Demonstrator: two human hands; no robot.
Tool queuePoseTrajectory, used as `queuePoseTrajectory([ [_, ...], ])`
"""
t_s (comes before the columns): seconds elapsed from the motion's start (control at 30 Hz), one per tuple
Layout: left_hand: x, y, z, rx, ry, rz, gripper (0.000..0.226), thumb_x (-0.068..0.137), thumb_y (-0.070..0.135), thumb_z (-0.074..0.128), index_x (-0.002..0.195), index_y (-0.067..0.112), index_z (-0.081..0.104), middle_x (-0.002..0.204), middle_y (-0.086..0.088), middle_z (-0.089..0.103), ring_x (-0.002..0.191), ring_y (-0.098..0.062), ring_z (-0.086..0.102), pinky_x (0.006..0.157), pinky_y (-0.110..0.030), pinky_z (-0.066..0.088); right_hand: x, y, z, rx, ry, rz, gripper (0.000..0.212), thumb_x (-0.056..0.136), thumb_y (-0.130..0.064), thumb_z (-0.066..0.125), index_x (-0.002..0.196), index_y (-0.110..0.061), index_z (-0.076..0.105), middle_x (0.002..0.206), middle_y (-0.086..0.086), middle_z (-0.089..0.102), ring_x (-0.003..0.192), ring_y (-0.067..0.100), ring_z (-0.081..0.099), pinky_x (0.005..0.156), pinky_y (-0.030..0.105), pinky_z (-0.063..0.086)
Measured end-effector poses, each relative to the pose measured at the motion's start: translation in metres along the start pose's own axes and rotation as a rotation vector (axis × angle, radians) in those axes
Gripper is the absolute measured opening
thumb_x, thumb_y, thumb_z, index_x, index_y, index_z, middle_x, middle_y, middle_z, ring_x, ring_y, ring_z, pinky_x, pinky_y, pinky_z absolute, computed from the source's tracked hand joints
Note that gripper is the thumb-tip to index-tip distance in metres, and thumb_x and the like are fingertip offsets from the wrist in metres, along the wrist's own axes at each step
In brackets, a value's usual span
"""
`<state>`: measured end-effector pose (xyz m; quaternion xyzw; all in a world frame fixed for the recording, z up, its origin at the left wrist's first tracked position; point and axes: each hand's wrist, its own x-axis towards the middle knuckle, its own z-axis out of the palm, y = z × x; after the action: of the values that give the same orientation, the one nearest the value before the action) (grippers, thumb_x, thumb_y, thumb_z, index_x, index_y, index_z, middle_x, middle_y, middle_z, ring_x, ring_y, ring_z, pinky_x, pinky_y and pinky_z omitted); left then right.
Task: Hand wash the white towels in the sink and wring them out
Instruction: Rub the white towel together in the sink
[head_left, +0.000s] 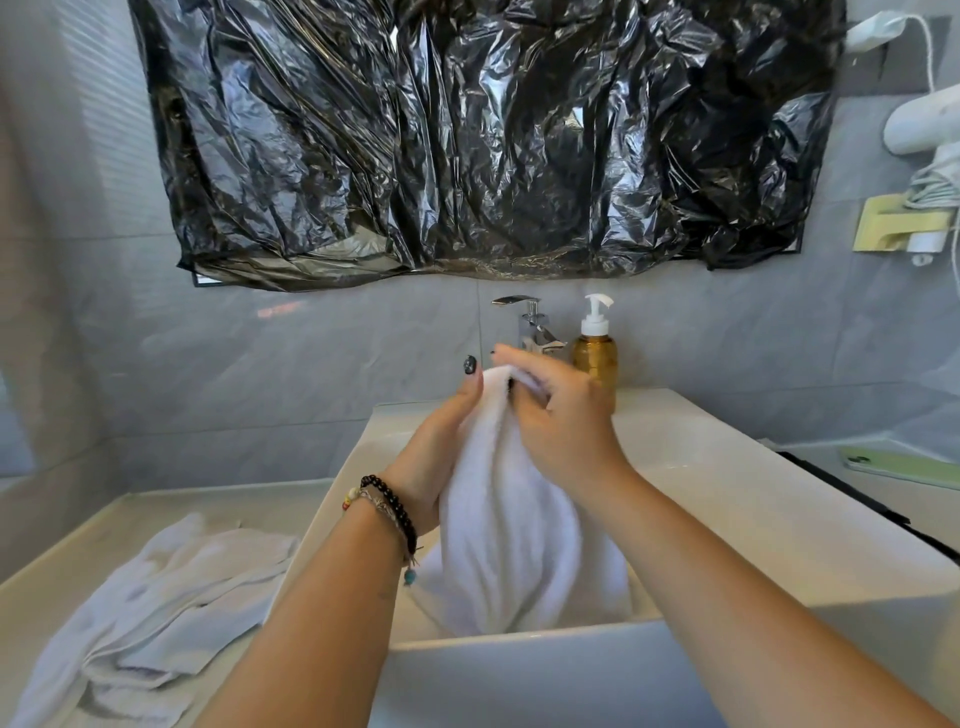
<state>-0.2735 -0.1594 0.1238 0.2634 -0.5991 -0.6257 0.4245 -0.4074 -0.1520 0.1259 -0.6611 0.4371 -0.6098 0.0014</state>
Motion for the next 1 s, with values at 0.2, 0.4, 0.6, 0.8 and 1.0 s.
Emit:
queuePoseTrajectory([
  [0.2,0.008,-0.001,-0.01,-0.028,0.217,-0.017,0.046,0.104,0.043,0.04,0.105,0.007,0.07,0.097,-0.015,0.073,0.089,-0.025,0.071,0.086,-0.037,0.054,-0.036,-0.008,0.009,0.028,-0.398,0.115,0.057,0.101,-0.031,0.039,0.154,-0.023,0.018,0.159,-0.012,0.016,0.142,-0.007,0.011,0.114,0.015,0.013],
  [0.4,0.006,0.0,-0.01,-0.219,0.183,-0.015,0.049,0.105,0.036,0.037,0.124,-0.002,0.061,0.105,-0.014,0.074,0.095,-0.021,0.073,0.079,-0.029,0.06,-0.053,-0.016,0.024,-0.257,-0.55,0.041,0.102,0.077,-0.084,0.002,0.15,-0.017,-0.024,0.155,-0.004,-0.034,0.138,0.001,-0.036,0.118,0.031,-0.016],
  [0.6,0.003,0.001,-0.012,-0.383,-0.015,0.032,0.053,0.104,0.039,0.035,0.137,0.003,0.053,0.136,-0.02,0.059,0.127,-0.029,0.057,0.107,-0.04,0.045,-0.013,-0.016,0.03,-0.264,-0.261,0.132,0.099,0.075,-0.083,-0.002,0.15,-0.021,-0.022,0.156,-0.007,-0.031,0.14,0.004,-0.032,0.116,0.034,-0.019],
  [0.8,0.003,0.001,-0.012,-0.419,-0.035,0.009,0.062,0.092,0.045,0.046,0.137,0.004,0.053,0.134,-0.019,0.061,0.125,-0.03,0.059,0.103,-0.041,0.05,-0.021,-0.016,0.026,-0.111,-0.354,0.198,0.092,0.081,-0.08,0.008,0.148,-0.026,-0.023,0.156,-0.013,-0.028,0.14,-0.001,-0.029,0.121,0.036,-0.008],
  [1.0,0.004,0.003,-0.008,-0.516,-0.054,-0.044,0.063,0.102,0.052,0.03,0.139,0.006,0.052,0.134,-0.022,0.06,0.125,-0.034,0.058,0.103,-0.046,0.049,-0.032,-0.007,0.028,-0.249,-0.336,0.048,0.097,0.063,-0.091,-0.013,0.143,-0.037,-0.024,0.149,-0.02,-0.037,0.139,0.012,-0.037,0.117,0.039,-0.017],
])
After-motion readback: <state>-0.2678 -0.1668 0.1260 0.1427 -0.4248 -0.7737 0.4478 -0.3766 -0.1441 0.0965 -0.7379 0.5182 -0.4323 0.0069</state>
